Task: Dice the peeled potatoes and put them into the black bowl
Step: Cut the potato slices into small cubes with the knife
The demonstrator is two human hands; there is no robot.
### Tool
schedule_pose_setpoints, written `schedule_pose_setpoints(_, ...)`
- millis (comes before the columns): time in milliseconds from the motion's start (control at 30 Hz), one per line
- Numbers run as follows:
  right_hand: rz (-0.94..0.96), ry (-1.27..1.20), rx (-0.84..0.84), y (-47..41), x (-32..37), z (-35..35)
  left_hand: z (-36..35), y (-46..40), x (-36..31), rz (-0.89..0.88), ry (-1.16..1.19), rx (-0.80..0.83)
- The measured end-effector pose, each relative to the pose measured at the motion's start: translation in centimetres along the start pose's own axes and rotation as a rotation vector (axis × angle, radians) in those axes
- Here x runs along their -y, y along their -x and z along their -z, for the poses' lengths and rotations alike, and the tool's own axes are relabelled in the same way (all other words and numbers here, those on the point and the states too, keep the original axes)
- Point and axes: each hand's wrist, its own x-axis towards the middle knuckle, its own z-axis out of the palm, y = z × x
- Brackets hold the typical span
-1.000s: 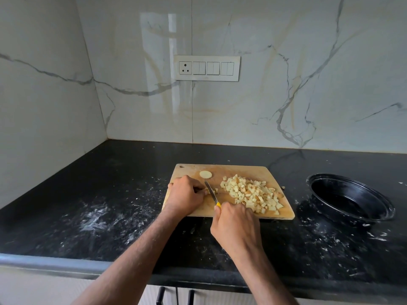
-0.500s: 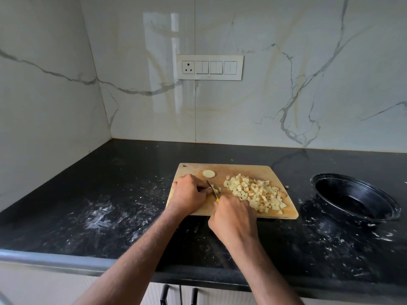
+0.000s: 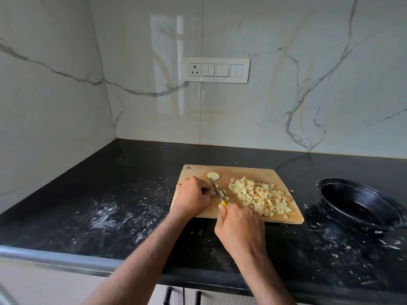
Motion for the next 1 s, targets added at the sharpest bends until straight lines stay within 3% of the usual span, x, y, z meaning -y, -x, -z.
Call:
schedule_pose_setpoints(233,-0.009,0.014,-0.045,0.13,0.37,-0.16,-0.22,-0.17,0.08,0.029,-0.007,-0.002)
schedule_pose_setpoints(1000,-0.024,-0.024,0.026,-0.11,0.21,0.25,-0.36,-0.44,0.49,0.036,0.097,-0.002)
